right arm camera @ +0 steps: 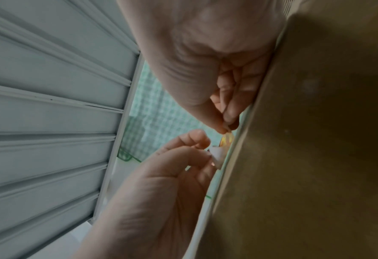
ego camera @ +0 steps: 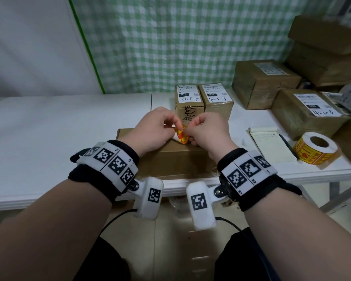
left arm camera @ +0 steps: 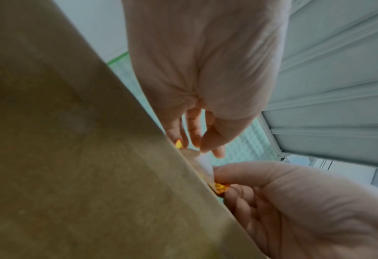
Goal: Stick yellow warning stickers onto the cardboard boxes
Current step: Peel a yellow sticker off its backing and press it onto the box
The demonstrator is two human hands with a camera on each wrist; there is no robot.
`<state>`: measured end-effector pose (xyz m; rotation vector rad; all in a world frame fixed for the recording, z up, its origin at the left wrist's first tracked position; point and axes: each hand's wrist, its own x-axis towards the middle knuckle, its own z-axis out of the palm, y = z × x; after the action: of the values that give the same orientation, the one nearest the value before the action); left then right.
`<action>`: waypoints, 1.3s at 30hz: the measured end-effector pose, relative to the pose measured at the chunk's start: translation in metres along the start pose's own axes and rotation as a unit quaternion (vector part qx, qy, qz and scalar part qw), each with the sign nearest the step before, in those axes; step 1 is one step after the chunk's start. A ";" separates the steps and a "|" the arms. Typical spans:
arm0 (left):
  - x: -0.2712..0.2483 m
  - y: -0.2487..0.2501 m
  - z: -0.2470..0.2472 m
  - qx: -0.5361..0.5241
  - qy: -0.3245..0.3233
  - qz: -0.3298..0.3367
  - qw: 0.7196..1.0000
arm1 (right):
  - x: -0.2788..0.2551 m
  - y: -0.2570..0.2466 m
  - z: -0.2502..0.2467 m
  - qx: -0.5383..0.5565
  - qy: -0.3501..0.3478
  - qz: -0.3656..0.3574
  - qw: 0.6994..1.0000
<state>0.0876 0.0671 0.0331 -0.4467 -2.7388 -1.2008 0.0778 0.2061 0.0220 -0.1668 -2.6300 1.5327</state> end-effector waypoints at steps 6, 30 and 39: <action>-0.008 -0.006 -0.001 0.065 -0.031 0.009 0.997 | -0.002 0.001 0.004 -0.061 0.017 -0.032 0.998; -0.029 -0.056 -0.027 0.265 -0.130 -0.074 0.953 | -0.029 0.014 -0.001 -0.514 -0.116 -0.168 0.833; -0.031 -0.051 -0.029 0.273 -0.154 -0.072 0.947 | -0.041 0.000 0.018 -0.539 -0.129 -0.198 0.808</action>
<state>0.1004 0.0067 0.0105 -0.3933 -3.2409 -0.3622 0.1161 0.1844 0.0121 0.5231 -3.0994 -0.1920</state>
